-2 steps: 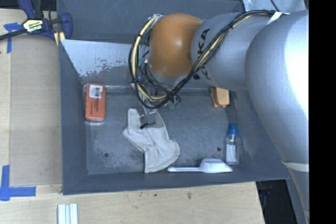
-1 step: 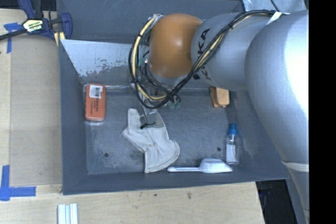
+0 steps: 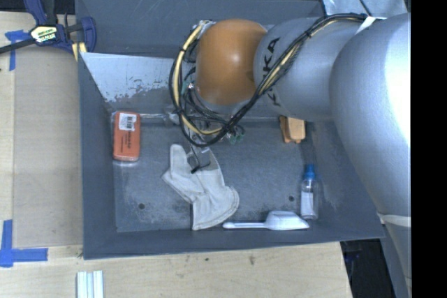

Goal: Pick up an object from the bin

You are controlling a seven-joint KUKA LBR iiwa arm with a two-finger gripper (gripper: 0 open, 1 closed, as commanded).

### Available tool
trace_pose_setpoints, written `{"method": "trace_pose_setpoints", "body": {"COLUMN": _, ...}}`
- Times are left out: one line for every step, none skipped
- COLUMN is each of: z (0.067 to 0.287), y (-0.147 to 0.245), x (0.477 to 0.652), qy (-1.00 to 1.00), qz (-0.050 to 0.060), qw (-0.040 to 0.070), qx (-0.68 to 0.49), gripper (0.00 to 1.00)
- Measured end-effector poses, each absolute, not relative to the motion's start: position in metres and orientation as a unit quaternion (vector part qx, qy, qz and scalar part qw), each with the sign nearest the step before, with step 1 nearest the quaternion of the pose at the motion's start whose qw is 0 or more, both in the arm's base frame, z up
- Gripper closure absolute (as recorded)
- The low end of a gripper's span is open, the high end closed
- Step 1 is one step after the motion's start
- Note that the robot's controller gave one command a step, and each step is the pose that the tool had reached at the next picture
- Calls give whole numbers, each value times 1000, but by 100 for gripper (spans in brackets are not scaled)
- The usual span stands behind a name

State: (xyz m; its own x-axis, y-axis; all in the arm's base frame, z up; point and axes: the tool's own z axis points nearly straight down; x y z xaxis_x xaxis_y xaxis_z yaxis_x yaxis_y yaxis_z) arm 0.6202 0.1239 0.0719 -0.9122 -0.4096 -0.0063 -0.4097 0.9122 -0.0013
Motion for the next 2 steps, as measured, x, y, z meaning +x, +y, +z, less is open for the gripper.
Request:
{"method": "trace_pose_setpoints", "body": {"z": 72, "y": 96, "x": 602, "qy": 916, "qz": 0, "qw": 3, "qx": -400, "gripper": 100}}
{"method": "trace_pose_setpoints", "body": {"z": 73, "y": 96, "x": 602, "qy": 916, "qz": 0, "qw": 3, "qx": -400, "gripper": 100}}
